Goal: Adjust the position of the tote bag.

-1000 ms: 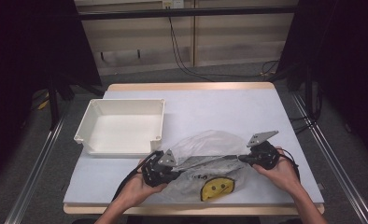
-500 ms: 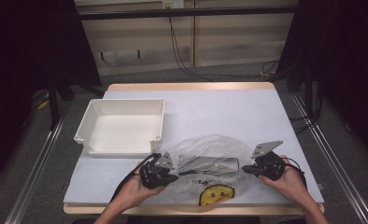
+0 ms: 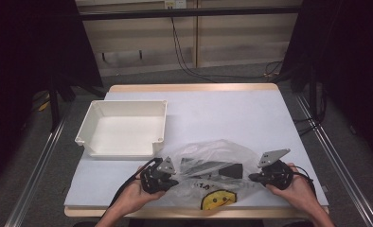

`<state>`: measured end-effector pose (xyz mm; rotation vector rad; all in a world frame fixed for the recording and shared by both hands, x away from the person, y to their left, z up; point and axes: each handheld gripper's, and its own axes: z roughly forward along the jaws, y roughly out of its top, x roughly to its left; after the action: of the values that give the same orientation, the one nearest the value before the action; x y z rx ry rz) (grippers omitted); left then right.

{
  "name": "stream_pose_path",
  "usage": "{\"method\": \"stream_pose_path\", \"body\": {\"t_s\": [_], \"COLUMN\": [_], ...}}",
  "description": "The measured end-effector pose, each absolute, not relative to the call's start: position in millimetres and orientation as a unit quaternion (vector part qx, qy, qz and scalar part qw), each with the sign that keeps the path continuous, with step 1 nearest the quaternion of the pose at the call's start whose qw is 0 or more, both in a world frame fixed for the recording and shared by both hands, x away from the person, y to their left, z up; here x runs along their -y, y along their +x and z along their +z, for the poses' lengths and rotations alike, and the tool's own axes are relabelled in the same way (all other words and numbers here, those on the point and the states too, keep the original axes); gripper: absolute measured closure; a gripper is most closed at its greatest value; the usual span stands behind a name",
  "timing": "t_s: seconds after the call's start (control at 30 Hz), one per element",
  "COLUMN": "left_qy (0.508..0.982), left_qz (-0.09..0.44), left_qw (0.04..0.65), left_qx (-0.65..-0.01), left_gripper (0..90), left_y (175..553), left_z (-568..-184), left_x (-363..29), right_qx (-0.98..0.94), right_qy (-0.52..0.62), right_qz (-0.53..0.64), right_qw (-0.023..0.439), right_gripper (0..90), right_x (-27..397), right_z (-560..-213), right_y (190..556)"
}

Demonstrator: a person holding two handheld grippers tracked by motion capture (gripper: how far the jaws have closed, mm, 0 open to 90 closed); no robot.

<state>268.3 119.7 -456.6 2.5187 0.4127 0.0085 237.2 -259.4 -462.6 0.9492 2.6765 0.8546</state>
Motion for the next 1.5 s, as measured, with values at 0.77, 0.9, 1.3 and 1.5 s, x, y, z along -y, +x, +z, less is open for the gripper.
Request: {"method": "stream_pose_path", "body": {"t_s": [0.77, 0.9, 1.3, 1.5], "left_qy": [0.941, 0.945, 0.947, 0.941], "left_qz": [0.083, 0.068, 0.056, 0.042], "left_qw": [0.278, 0.265, 0.264, 0.278], "left_qx": [-0.176, -0.177, -0.174, -0.187], "left_gripper": [90.0, 90.0, 90.0, 90.0], "left_y": [292.9, 294.7, 283.4, 284.1], "left_z": [-448.9, -457.3, -459.2, -460.6], "left_x": [-117.4, -117.0, -135.4, -144.9], "right_qx": [-0.897, -0.896, -0.892, -0.889], "right_qy": [0.328, 0.336, 0.353, 0.362], "right_qz": [0.275, 0.258, 0.245, 0.241], "right_qw": [0.114, 0.129, 0.14, 0.143], "right_gripper": [90.0, 90.0, 90.0, 90.0], "right_x": [252.7, 255.3, 274.7, 277.3], "right_z": [-461.7, -464.3, -463.7, -463.5], "right_y": [272.1, 269.5, 262.8, 263.2]}}
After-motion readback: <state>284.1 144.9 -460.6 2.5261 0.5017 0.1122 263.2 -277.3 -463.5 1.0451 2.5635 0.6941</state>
